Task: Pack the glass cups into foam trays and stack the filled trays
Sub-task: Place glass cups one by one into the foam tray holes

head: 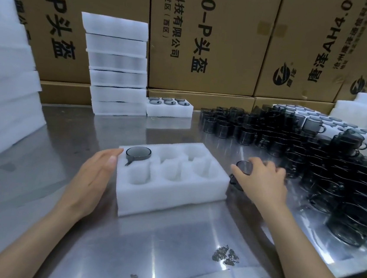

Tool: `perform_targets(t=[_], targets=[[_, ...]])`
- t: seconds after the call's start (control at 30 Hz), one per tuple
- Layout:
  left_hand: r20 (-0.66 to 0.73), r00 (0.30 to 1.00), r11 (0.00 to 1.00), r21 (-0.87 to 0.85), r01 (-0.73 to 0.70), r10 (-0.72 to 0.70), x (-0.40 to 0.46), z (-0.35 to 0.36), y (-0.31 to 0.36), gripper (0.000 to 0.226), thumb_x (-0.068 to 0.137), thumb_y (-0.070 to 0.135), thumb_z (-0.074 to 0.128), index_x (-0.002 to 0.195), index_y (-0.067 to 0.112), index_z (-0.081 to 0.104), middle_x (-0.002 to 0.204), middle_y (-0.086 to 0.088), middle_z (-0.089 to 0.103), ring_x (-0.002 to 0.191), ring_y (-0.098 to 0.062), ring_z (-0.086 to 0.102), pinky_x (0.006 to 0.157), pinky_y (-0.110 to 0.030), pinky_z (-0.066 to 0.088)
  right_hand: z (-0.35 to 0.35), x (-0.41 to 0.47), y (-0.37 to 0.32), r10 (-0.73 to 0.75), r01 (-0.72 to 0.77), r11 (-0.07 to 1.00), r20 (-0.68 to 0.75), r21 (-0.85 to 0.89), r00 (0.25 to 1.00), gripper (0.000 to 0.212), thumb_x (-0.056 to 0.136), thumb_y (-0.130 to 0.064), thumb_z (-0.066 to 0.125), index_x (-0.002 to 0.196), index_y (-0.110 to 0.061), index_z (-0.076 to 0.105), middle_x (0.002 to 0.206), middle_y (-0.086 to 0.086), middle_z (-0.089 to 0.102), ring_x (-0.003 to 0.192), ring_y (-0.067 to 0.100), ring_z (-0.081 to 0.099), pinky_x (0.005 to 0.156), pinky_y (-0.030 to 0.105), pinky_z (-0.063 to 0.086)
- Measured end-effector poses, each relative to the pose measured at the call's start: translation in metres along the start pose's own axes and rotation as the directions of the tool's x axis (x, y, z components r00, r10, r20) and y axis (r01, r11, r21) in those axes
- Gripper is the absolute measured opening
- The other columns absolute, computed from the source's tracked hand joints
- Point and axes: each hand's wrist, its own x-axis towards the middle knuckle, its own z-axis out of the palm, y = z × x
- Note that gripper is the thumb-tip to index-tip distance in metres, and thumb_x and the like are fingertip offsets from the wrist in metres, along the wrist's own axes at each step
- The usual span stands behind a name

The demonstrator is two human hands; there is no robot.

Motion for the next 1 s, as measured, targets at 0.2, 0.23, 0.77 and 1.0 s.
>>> perform_targets(t=[0.2,0.23,0.77,1.0], targets=[[0.015,1.000,1.000,-0.008,0.012,-0.012,-0.001,0.001,0.006,0.046,0.086,0.063,0.024,0.121,0.045,0.050,0.126,0.026,0.049,0.124,0.004,0.042,0.107,-0.024,0.029,-0.002,0.010,-0.005,-0.075,0.094,0.975,-0.102,0.203,0.992,0.053,0.084,-0.050,0.060,0.131,-0.029,0.049,0.124,0.001,0.059,0.117,0.028,0.051,0.086,0.038,0.045],[0.022,1.000,1.000,-0.006,0.007,-0.007,-0.001,0.001,0.008,0.045,0.086,0.062,0.024,0.121,0.046,0.049,0.126,0.026,0.049,0.124,0.005,0.041,0.107,-0.025,0.028,-0.004,0.008,-0.010,-0.107,0.162,0.948,-0.204,0.274,0.973,0.053,0.083,-0.048,0.062,0.131,-0.030,0.049,0.123,-0.002,0.059,0.115,0.025,0.051,0.087,0.037,0.045],[0.085,0.994,0.983,0.165,-0.080,0.067,-0.001,0.001,0.019,0.045,0.089,0.058,0.020,0.127,0.044,0.039,0.134,0.026,0.041,0.129,0.010,0.030,0.106,-0.010,0.017,0.026,0.004,-0.132,-0.556,0.537,0.727,-0.091,0.429,0.826,0.052,0.080,-0.048,0.067,0.129,-0.033,0.055,0.115,-0.008,0.062,0.106,0.013,0.055,0.078,0.023,0.035],[0.096,0.992,0.977,0.188,-0.095,0.078,-0.003,0.005,0.021,0.056,0.088,0.059,0.017,0.135,0.037,0.042,0.135,0.031,0.035,0.127,0.014,0.026,0.101,-0.001,0.012,0.026,0.001,-0.127,-0.550,0.501,0.718,-0.049,0.484,0.834,0.047,0.075,-0.046,0.069,0.121,-0.039,0.060,0.104,-0.014,0.061,0.091,0.002,0.050,0.065,0.010,0.031]])
